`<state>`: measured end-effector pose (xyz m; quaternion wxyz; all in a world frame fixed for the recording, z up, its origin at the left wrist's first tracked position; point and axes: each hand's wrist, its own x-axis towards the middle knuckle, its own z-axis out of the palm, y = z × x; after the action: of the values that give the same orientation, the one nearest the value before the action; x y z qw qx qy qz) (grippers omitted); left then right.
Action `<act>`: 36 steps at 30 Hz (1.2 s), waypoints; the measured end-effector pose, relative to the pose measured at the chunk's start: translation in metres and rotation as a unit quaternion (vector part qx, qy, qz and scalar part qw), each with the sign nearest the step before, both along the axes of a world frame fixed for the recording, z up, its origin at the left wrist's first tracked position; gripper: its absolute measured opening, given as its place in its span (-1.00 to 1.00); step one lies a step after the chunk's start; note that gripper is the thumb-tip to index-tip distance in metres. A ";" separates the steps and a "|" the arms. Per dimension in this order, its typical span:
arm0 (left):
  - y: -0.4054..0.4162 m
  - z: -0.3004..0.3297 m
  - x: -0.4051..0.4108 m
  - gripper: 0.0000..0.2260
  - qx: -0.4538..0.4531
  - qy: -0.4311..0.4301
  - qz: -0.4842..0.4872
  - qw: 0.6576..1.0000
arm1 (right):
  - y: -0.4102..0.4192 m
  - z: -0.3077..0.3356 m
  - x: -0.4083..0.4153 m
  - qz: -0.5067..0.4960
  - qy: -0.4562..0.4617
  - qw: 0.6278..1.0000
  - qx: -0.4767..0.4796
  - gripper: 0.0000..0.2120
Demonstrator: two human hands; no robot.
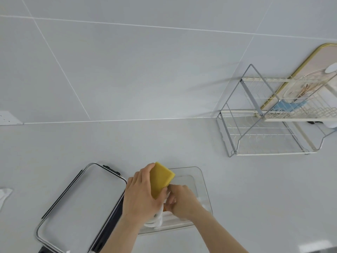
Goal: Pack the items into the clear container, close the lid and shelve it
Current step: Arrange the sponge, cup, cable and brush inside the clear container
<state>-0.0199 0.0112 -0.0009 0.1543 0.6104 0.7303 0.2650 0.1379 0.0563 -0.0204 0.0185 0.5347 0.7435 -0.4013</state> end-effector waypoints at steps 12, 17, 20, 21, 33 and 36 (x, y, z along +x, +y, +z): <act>-0.005 0.004 -0.007 -0.37 -0.002 0.019 -0.048 0.999 | -0.016 -0.022 -0.019 -0.061 -0.027 0.996 0.067 -0.77; -0.002 0.006 -0.017 -0.44 0.007 -0.001 -0.046 0.999 | -0.012 -0.008 -0.025 -0.086 0.029 0.994 0.067 -0.95; 0.003 0.009 -0.018 -0.47 0.015 -0.009 -0.034 0.999 | 0.001 0.013 -0.014 -0.092 0.062 0.992 0.057 -0.87; 0.005 0.010 -0.017 -0.47 0.015 -0.002 -0.040 0.999 | 0.005 0.019 -0.009 -0.082 0.059 0.994 0.047 -0.84; 0.000 -0.007 -0.017 -0.61 -0.035 0.225 -0.156 0.961 | 0.026 0.055 0.029 -0.225 -0.013 0.939 0.259 -0.75; 0.001 -0.005 -0.018 -0.58 -0.065 0.261 -0.149 0.952 | 0.025 0.049 0.034 -0.256 -0.010 0.932 0.256 -0.75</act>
<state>-0.0377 0.0118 -0.0064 0.0356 0.7487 0.6615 0.0229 0.1716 0.0812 0.0289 -0.2151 0.6976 0.6584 -0.1833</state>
